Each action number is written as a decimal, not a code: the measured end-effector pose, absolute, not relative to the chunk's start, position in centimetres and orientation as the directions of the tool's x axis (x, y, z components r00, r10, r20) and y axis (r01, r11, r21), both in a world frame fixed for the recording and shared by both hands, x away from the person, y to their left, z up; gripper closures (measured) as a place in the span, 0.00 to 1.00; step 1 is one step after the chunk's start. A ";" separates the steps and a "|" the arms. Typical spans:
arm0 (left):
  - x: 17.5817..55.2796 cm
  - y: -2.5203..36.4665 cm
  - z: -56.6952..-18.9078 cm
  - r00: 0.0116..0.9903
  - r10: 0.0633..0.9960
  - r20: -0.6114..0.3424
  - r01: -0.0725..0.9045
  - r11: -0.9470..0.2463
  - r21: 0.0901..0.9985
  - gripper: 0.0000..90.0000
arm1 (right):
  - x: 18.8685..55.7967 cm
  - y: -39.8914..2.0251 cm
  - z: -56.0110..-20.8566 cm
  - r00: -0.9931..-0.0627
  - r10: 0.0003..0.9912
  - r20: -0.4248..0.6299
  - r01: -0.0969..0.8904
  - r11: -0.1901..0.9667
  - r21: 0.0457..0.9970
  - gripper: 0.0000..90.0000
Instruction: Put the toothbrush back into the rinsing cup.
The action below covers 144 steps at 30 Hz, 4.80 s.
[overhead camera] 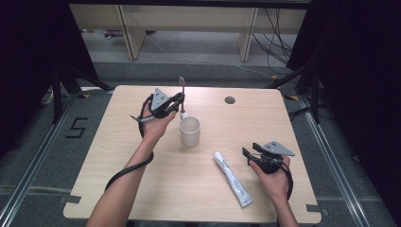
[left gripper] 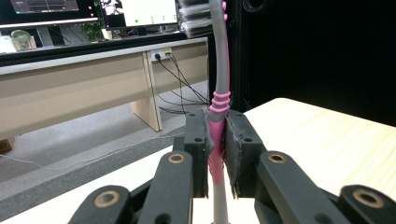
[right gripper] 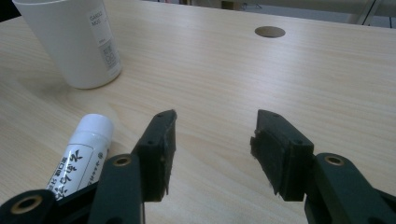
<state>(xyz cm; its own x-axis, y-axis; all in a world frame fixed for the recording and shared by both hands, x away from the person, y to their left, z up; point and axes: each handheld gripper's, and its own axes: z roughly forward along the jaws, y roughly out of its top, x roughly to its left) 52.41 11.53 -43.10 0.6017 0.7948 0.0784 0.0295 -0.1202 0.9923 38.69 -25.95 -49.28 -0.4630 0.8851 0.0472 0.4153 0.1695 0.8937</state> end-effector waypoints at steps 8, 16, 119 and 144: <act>52.3 11.6 -43.4 0.606 0.792 0.075 0.039 -0.123 0.992 0.88 | 38.7 -25.8 -49.4 -0.466 0.883 0.056 0.413 0.162 0.896 0.55; 52.2 11.7 -43.7 0.607 0.791 0.075 0.052 -0.134 0.990 0.88 | 38.7 -25.8 -49.4 -0.465 0.884 0.045 0.409 0.169 0.897 0.55; 50.5 13.4 -44.7 0.578 0.813 -0.074 0.306 -0.131 0.943 0.40 | 38.6 -25.2 -49.0 -0.482 0.875 0.050 0.427 0.184 0.885 0.55; 42.1 18.3 -47.5 0.620 0.784 -0.027 0.267 -0.178 0.947 0.37 | 38.5 -23.8 -46.9 -0.536 0.841 0.077 0.655 0.357 0.666 0.57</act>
<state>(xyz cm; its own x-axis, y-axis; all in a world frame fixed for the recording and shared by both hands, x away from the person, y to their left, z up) 42.14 18.30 -47.47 0.6199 0.7842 -0.0272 0.2668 -0.1780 0.9472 38.53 -23.79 -46.90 -0.5361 0.8407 0.0766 0.6549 0.3570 0.6661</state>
